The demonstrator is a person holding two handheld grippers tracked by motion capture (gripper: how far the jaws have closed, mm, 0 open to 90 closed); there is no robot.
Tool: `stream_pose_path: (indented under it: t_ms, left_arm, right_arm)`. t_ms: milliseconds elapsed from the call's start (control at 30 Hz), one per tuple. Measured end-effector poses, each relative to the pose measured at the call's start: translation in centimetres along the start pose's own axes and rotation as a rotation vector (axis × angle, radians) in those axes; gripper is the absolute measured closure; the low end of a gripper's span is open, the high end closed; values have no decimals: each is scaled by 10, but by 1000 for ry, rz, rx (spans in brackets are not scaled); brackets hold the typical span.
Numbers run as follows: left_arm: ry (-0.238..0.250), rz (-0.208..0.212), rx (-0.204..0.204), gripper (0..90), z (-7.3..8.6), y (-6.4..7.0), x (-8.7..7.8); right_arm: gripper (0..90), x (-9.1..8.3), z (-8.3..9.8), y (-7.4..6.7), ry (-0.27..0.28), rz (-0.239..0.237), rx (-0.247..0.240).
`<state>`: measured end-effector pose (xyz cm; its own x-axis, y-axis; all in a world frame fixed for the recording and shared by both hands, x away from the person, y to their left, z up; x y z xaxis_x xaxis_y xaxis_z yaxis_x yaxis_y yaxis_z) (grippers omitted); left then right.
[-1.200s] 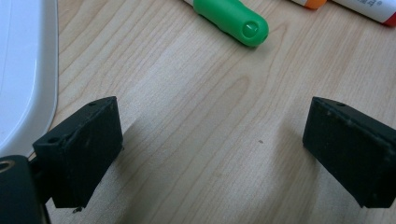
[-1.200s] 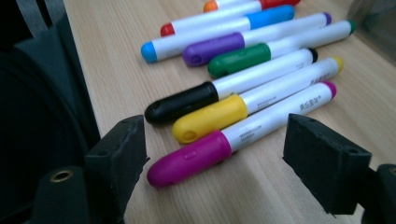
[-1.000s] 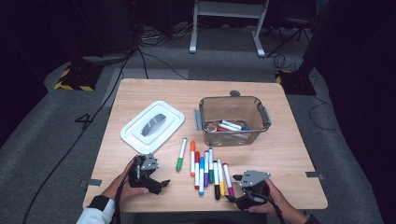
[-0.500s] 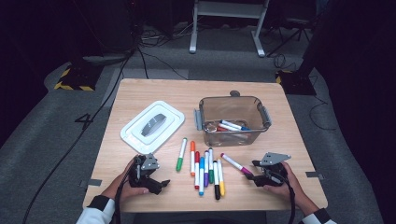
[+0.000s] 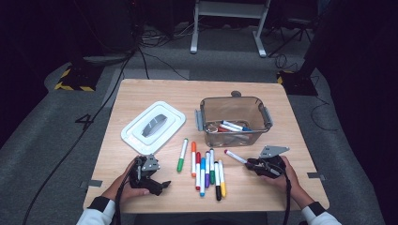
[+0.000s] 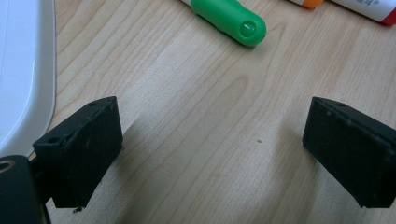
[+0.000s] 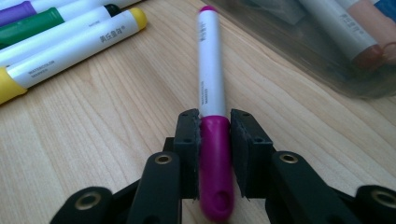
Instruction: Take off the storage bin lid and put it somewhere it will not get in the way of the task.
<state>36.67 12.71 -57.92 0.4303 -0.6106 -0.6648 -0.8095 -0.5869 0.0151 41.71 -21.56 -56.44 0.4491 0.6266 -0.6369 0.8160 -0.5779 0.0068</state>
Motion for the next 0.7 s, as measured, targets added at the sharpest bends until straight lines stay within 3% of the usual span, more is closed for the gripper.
stream_pose_path:
  t_ms: [133, 300, 700]
  left_arm:
    - [0, 0, 0, 52, 0, 0, 0]
    - [1, -1, -1, 53, 0, 0, 0]
    - [1, -1, -1, 53, 0, 0, 0]
  right_arm:
    - [742, -3, 2, 0, -16, -13, -15]
    - [744, -11, 3, -7, -22, -63, -46]
    - [744, -50, -24, -16, 84, -121, -111]
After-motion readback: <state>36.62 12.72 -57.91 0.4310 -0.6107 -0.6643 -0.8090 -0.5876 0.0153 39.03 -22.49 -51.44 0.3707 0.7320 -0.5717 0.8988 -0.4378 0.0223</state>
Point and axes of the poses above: each handheld gripper's, and its own axes: x roughly forward along the jaws, z roughly out of its underside, y roughly to its right, the point moved 10 cm from there along x, roughly forward along the jaws, and after that the axes turned 6 degrees about y, right-handed, at the moved point
